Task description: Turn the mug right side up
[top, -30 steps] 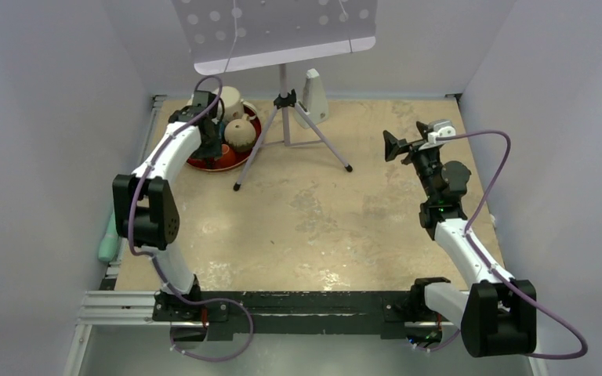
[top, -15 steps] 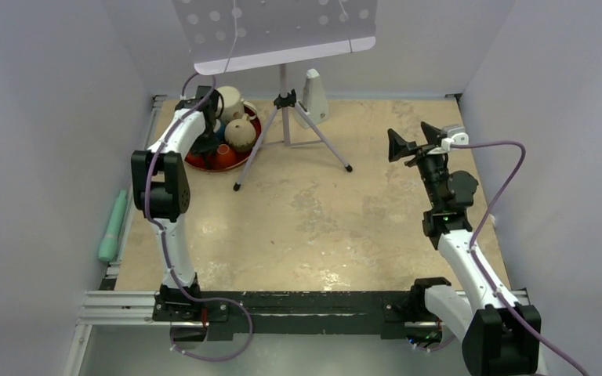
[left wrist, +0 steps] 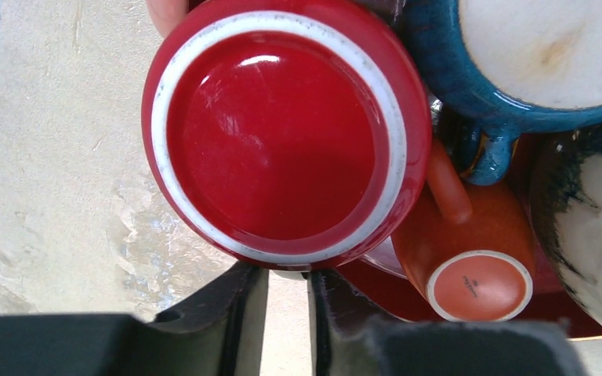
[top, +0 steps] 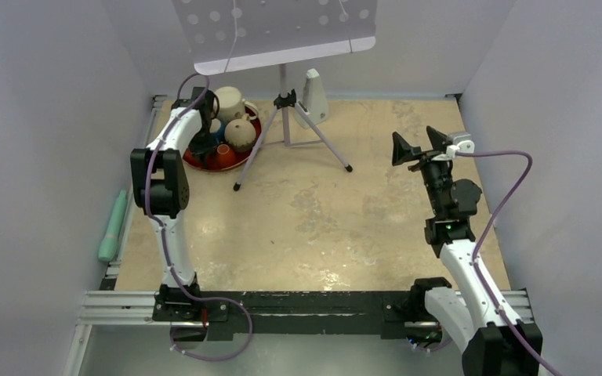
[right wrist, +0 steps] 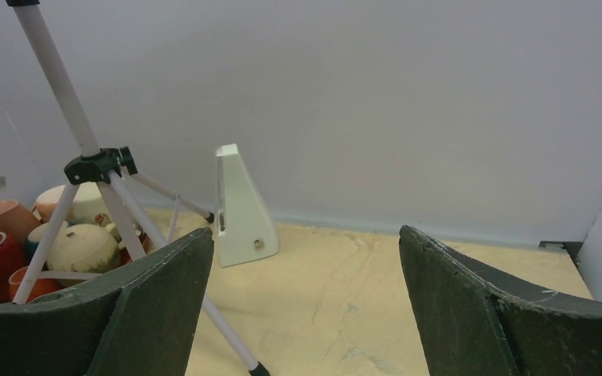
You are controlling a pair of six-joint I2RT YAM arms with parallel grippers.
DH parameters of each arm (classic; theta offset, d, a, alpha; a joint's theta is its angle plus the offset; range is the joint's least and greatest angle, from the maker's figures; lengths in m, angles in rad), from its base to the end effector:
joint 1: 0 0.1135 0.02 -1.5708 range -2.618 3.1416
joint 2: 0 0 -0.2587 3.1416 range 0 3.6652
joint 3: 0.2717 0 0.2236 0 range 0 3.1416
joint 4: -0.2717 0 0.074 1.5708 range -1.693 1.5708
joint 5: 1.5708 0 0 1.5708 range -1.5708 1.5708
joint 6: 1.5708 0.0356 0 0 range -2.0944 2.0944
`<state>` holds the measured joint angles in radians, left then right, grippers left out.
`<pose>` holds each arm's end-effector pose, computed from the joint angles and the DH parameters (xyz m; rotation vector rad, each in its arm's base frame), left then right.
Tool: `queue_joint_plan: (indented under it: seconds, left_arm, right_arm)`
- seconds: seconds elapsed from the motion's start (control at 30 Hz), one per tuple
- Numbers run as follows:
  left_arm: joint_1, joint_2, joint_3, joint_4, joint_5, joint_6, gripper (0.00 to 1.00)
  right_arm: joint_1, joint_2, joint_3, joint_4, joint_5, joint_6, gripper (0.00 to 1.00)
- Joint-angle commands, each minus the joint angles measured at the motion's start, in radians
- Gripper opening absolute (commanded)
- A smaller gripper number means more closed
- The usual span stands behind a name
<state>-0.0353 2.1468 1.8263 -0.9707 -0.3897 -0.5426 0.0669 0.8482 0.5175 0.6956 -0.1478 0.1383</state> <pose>0.4140 -0.0011 0.2168 -0.7603 2.6302 0.4080 0.1734 0.0169 0.3333 -0.0866 1.2112 0.2685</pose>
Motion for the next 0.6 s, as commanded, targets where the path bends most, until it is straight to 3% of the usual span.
queue_joint_plan:
  seconds: [0.0, 0.13, 0.27, 0.37, 0.57]
  left_arm:
    - [0.017, 0.032, 0.058, -0.016, 0.032, -0.015, 0.24]
    - [0.021, 0.022, 0.040, -0.011, 0.038, -0.017, 0.00]
    - [0.033, -0.017, -0.009, -0.024, 0.034, -0.032, 0.00]
    - [0.078, -0.082, -0.057, -0.030, 0.108, -0.046, 0.00]
    - [0.102, -0.274, -0.217, 0.110, 0.194, 0.007, 0.00]
  right_arm:
    - [0.004, -0.046, -0.003, -0.009, 0.034, -0.005, 0.92]
    - [0.005, -0.079, -0.004, -0.027, 0.046, -0.013, 0.92]
    - [0.006, -0.092, 0.007, -0.055, 0.037, -0.013, 0.92]
    - [0.009, -0.081, 0.031, -0.097, 0.016, 0.002, 0.91]
    - [0.111, -0.026, 0.065, -0.105, 0.009, 0.039, 0.94]
